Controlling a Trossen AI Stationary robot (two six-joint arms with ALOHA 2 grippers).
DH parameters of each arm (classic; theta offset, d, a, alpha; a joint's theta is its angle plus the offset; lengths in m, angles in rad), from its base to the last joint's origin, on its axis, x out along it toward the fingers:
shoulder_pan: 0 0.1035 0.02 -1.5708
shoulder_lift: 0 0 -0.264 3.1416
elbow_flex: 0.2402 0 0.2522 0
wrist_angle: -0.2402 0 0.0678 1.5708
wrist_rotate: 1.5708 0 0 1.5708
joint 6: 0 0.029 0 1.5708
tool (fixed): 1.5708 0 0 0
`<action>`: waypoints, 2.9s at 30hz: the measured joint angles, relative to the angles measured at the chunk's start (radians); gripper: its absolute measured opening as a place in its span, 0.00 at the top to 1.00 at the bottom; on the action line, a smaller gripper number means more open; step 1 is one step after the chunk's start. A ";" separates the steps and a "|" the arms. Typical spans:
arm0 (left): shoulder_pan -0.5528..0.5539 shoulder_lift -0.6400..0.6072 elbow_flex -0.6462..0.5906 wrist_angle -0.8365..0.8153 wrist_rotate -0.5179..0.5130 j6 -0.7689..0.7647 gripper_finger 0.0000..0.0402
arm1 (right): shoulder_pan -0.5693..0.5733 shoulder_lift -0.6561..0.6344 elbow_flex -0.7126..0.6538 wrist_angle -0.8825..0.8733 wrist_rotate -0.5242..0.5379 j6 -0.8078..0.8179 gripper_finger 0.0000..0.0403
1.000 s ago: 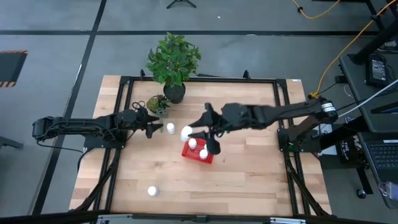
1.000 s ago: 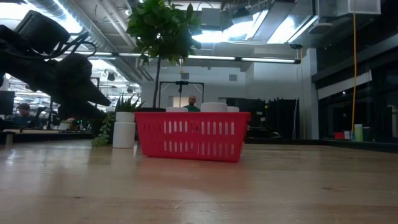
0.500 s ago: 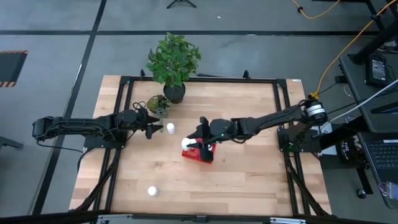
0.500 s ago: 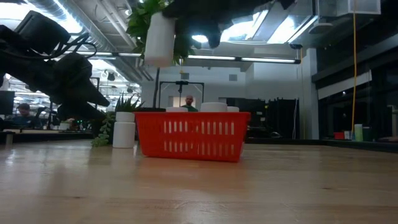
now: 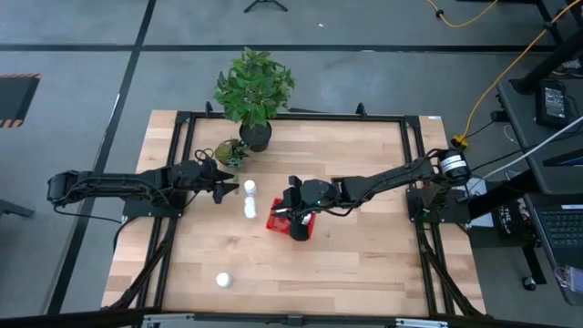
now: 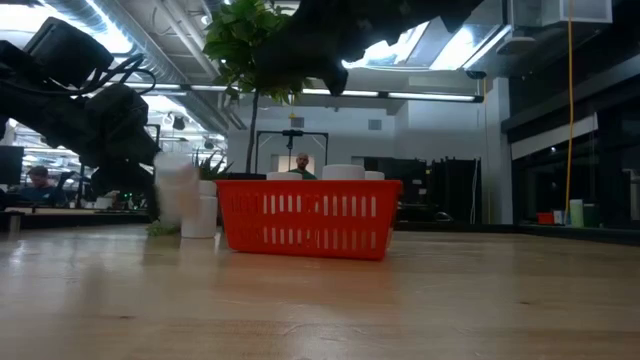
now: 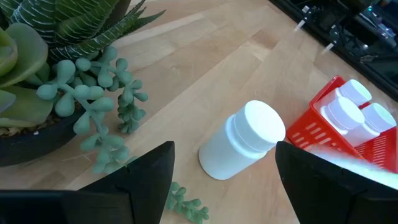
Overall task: Pick and place pill bottles into a basket
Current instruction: Put the white pill bottle into the bin
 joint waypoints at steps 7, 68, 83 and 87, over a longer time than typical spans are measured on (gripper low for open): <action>0.000 0.000 0.000 0.000 0.000 0.000 0.32 | -0.005 0.000 0.000 -0.003 -0.007 0.007 0.86; 0.001 0.546 0.734 -1.138 0.412 0.588 0.05 | -0.091 -0.019 0.109 0.052 -0.211 0.059 0.73; -0.019 0.599 0.684 -0.975 0.731 0.548 0.05 | -0.068 -0.019 0.101 0.047 -0.241 0.063 0.73; -0.029 0.677 0.679 -0.958 0.742 0.613 0.05 | -0.068 -0.019 0.101 0.041 -0.277 0.062 0.73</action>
